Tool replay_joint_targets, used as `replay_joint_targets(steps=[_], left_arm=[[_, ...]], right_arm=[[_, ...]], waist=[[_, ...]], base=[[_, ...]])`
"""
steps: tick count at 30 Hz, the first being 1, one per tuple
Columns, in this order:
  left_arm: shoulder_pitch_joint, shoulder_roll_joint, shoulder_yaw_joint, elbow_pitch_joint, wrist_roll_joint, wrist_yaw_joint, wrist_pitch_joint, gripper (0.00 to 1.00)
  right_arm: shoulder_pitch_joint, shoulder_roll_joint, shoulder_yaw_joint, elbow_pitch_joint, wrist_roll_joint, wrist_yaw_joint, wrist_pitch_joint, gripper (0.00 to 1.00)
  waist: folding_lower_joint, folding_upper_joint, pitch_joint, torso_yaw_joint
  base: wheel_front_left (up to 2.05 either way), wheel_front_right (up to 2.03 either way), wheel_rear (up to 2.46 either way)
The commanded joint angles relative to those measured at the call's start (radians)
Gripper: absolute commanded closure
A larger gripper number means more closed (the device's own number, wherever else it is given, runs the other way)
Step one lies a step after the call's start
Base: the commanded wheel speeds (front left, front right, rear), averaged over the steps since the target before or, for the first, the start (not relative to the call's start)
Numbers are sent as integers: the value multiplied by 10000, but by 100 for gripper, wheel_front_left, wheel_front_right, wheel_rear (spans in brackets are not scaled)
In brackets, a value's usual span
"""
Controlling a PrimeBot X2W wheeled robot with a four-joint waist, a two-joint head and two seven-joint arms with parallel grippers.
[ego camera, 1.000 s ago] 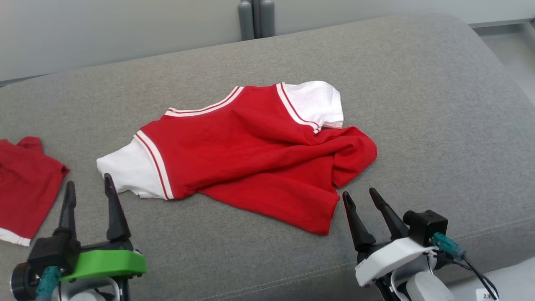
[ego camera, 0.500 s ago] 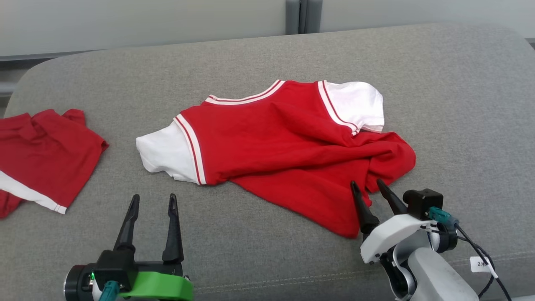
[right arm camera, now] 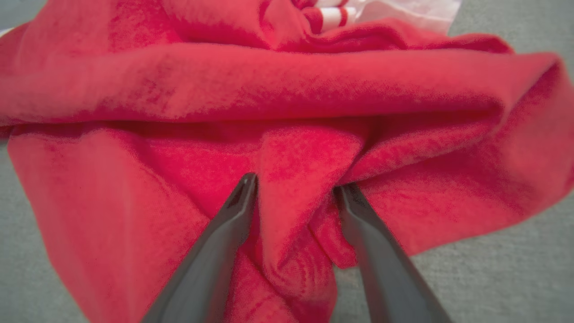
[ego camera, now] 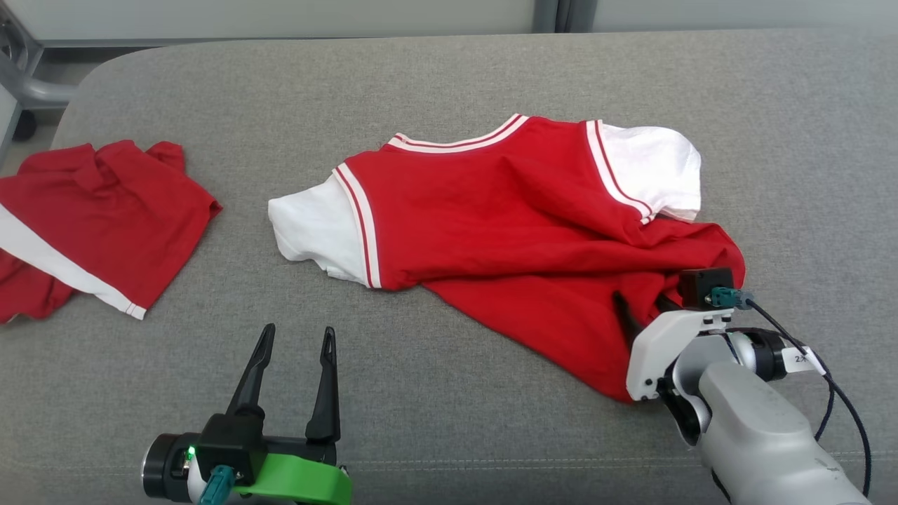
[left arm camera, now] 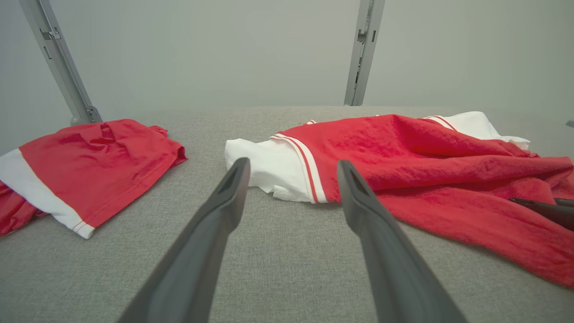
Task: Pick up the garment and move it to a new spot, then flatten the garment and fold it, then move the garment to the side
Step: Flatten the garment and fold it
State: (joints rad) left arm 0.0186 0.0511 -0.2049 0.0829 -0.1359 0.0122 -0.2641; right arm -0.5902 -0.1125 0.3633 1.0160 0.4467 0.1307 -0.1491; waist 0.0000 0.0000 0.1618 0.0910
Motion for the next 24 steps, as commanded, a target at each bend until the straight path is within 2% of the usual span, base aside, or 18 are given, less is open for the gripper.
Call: replay_joint_targets(steps=[1,7,16,21,22,23,24], left_arm=[[-178,-1,-25,24,-40,57,1,0],[-191,-4,-31,-34,-19,99,1,0],[-487,-2,-90,-50,233,-109,1,0],[-758,-1,-67,24,413,-260,1,0],[-801,-1,-84,45,448,-286,1,0],[-834,-3,-106,65,466,-310,1,0],[-860,-1,-114,93,470,-317,1,0]], right_arm=[[-24,-168,66,247,-114,0,-85,100],[-518,-1077,-214,788,-941,-18,-910,100],[-1816,-2312,-1046,629,-2196,-10,-1157,100],[-2451,-2608,-1465,1088,-2782,-10,-1153,100],[-2551,-2581,-1575,1254,-2882,-9,-1156,80],[-2623,-2514,-1671,1418,-2974,-10,-1157,0],[-2684,-2439,-1752,1543,-3069,-9,-1158,0]], waist=[[0,0,82,103],[0,0,229,165],[0,0,852,196],[0,0,1175,204],[0,0,1203,198],[0,0,1214,189],[0,0,1204,165]], base=[[0,0,0],[0,0,0],[0,0,0],[0,0,0],[0,0,0],[0,0,0],[0,0,0]])
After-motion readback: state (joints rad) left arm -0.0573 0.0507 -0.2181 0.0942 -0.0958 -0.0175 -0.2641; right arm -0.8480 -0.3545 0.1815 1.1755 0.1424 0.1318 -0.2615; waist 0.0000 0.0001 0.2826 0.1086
